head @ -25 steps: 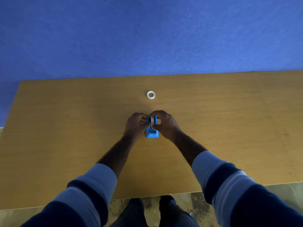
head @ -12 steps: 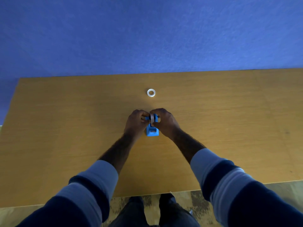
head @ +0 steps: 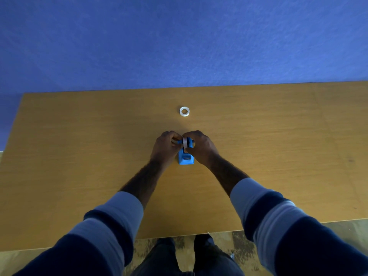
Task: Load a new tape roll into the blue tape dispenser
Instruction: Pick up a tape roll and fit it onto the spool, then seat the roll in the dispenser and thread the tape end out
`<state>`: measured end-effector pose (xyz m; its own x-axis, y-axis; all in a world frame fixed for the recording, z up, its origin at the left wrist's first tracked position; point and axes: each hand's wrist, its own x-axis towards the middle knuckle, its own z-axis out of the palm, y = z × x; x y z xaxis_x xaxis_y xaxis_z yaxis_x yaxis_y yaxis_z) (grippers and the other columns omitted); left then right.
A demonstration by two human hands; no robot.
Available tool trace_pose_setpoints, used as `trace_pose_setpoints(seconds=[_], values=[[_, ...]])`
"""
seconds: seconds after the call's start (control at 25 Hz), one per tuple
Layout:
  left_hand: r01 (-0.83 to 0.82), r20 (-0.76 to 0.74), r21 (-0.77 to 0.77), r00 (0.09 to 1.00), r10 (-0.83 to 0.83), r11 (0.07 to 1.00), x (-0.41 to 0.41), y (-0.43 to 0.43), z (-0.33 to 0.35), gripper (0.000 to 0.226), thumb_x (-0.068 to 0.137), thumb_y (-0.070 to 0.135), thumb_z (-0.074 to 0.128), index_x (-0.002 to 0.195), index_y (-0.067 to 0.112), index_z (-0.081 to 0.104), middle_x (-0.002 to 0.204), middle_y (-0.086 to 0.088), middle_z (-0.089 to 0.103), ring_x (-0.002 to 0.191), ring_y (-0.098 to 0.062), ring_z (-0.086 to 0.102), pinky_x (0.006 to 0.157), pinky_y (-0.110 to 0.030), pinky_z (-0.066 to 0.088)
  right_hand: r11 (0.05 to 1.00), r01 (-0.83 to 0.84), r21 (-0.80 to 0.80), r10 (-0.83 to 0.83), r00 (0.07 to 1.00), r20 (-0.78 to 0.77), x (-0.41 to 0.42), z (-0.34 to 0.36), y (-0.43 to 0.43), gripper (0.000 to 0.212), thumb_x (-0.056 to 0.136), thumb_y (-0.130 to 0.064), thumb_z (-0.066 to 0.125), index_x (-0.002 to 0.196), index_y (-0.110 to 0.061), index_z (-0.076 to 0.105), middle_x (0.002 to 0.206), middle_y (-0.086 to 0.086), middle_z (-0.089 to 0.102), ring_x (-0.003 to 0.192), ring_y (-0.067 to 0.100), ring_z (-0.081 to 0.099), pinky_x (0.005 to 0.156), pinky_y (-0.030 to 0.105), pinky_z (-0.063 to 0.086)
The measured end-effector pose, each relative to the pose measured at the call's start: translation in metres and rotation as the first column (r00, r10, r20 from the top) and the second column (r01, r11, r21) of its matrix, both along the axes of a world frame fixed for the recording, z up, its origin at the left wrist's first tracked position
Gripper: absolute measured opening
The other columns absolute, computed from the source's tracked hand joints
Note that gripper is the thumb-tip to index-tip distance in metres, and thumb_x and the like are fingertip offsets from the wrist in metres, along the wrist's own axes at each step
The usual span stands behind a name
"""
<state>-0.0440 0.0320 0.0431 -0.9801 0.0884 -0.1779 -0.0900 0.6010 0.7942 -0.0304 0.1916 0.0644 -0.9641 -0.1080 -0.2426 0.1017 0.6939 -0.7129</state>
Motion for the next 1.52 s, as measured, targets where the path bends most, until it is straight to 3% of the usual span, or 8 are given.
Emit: trace_pose_setpoints(seconds=[0.28, 0.48, 0.6, 0.68, 0.88, 1.04, 1.24, 1.52], values=[[0.002, 0.052, 0.060, 0.999, -0.005, 0.998, 0.006, -0.007, 0.001, 0.029, 0.086, 0.016, 0.074, 0.114, 0.015, 0.070, 0.111, 0.004, 0.071, 0.091, -0.005, 0.068, 0.069, -0.008, 0.048, 0.999, 0.030, -0.019, -0.030, 1.000, 0.003, 0.004, -0.003, 0.001, 0.035, 0.085, -0.011, 0.074, 0.119, -0.021, 0.067, 0.123, 0.003, 0.062, 0.105, 0.018, 0.061, 0.083, 0.030, 0.054], [0.056, 0.101, 0.125, 0.993, -0.069, 0.991, 0.009, -0.013, 0.000, 0.050, 0.083, 0.024, 0.080, 0.130, 0.018, 0.065, 0.123, 0.003, 0.066, 0.099, -0.011, 0.069, 0.081, -0.025, 0.057, 1.000, 0.012, -0.016, -0.012, 1.000, 0.006, 0.011, -0.007, -0.001, 0.051, 0.088, -0.014, 0.073, 0.136, -0.020, 0.058, 0.137, 0.004, 0.056, 0.117, 0.019, 0.059, 0.093, 0.035, 0.055], [0.075, 0.092, 0.136, 0.992, -0.088, 0.988, 0.005, -0.011, -0.002, 0.051, 0.081, 0.021, 0.081, 0.130, 0.021, 0.065, 0.123, 0.001, 0.066, 0.098, -0.009, 0.070, 0.082, -0.022, 0.057, 0.998, 0.026, -0.060, -0.027, 1.000, -0.011, 0.014, -0.006, 0.002, 0.053, 0.090, -0.013, 0.071, 0.140, -0.018, 0.055, 0.139, 0.006, 0.056, 0.119, 0.020, 0.059, 0.094, 0.038, 0.057], [0.080, 0.090, 0.142, 0.992, -0.093, 0.987, 0.003, -0.010, -0.005, 0.052, 0.079, 0.020, 0.082, 0.128, 0.020, 0.066, 0.123, -0.001, 0.066, 0.097, -0.009, 0.070, 0.083, -0.020, 0.057, 0.996, 0.055, -0.066, -0.057, 0.998, -0.016, 0.013, -0.005, 0.004, 0.049, 0.090, -0.010, 0.069, 0.137, -0.016, 0.057, 0.135, 0.007, 0.058, 0.117, 0.020, 0.061, 0.092, 0.038, 0.058], [0.106, 0.035, 0.090, 0.993, -0.109, 0.990, 0.001, -0.007, -0.008, 0.049, 0.077, 0.016, 0.083, 0.124, 0.016, 0.069, 0.118, -0.005, 0.064, 0.104, -0.020, 0.068, 0.093, -0.035, 0.055, 0.996, 0.078, -0.033, -0.079, 0.996, -0.051, 0.005, 0.000, 0.004, 0.030, 0.093, -0.014, 0.064, 0.122, -0.017, 0.067, 0.121, 0.004, 0.065, 0.106, 0.017, 0.064, 0.083, 0.032, 0.057], [0.105, 0.025, 0.074, 0.994, -0.107, 0.992, 0.002, -0.004, -0.008, 0.047, 0.076, 0.018, 0.080, 0.122, 0.019, 0.069, 0.118, -0.002, 0.064, 0.106, -0.016, 0.065, 0.091, -0.031, 0.053, 1.000, 0.026, 0.018, -0.024, 0.996, -0.090, 0.004, 0.000, 0.001, 0.020, 0.092, -0.015, 0.066, 0.111, -0.016, 0.068, 0.116, 0.004, 0.065, 0.100, 0.017, 0.064, 0.081, 0.035, 0.058], [0.135, 0.004, 0.043, 0.991, -0.136, 0.990, 0.004, -0.002, -0.008, 0.042, 0.077, 0.019, 0.077, 0.118, 0.022, 0.070, 0.114, 0.003, 0.062, 0.104, -0.010, 0.059, 0.085, -0.022, 0.045, 0.996, 0.029, 0.088, -0.014, 0.985, -0.172, 0.010, -0.003, -0.004, 0.018, 0.092, -0.015, 0.067, 0.110, -0.015, 0.068, 0.113, 0.004, 0.065, 0.095, 0.015, 0.064, 0.074, 0.027, 0.055], [0.126, 0.019, 0.024, 0.992, -0.126, 0.992, 0.004, 0.001, -0.009, 0.043, 0.071, 0.029, 0.074, 0.113, 0.026, 0.070, 0.111, 0.005, 0.062, 0.102, -0.010, 0.060, 0.084, -0.022, 0.045, 0.970, 0.060, 0.236, -0.023, 0.987, -0.158, -0.007, 0.005, -0.015, 0.013, 0.097, -0.017, 0.058, 0.098, -0.006, 0.065, 0.097, 0.010, 0.062, 0.079, 0.024, 0.062, 0.063, 0.038, 0.054]])
